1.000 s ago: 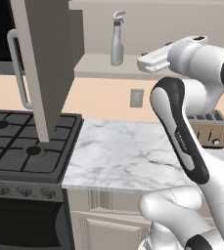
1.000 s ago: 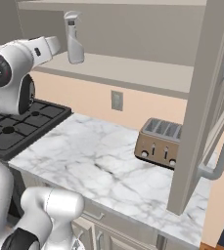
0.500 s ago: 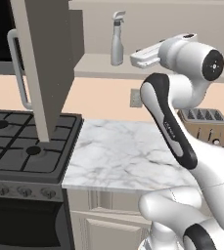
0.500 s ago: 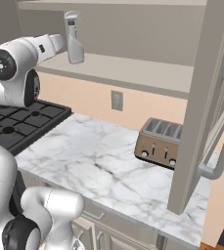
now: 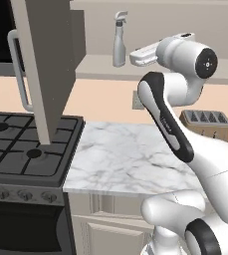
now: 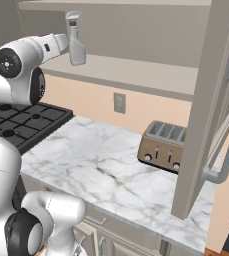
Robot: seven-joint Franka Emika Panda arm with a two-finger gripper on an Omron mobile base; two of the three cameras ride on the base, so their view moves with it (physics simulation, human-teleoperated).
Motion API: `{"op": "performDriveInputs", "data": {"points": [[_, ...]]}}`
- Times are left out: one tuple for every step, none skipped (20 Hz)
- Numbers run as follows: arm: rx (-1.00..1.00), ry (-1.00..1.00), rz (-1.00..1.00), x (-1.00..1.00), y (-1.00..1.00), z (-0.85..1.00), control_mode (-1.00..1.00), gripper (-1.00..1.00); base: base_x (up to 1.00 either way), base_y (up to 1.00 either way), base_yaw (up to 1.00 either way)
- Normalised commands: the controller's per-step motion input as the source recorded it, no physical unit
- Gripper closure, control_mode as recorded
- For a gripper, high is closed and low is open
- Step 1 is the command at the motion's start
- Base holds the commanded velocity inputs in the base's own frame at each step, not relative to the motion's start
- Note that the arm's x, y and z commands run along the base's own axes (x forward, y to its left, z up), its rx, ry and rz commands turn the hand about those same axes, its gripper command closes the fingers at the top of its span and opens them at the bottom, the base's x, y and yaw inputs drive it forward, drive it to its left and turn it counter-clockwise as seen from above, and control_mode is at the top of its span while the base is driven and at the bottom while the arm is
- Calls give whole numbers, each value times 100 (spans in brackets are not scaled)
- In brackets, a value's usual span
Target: Move the cutting board and knife to the sink. Then move spray from the cabinet to the counter.
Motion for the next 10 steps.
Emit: {"op": "performDriveInputs", "data": {"points": [[0,0,-2,10,0,0,-100,-100,0,0,0],[0,0,-1,2,0,0,-100,-100,0,0,0],[0,0,-1,0,0,0,-100,-100,0,0,0],[0,0,-1,0,0,0,-100,-100,0,0,0],[0,0,0,2,0,0,-100,-100,0,0,0],[0,0,0,0,0,0,-100,-100,0,0,0],[0,0,0,0,0,0,-100,-100,0,0,0],[0,0,0,5,0,0,-100,-100,0,0,0],[0,0,0,8,0,0,-100,-100,0,0,0],[0,0,0,3,0,0,-100,-100,0,0,0]]}}
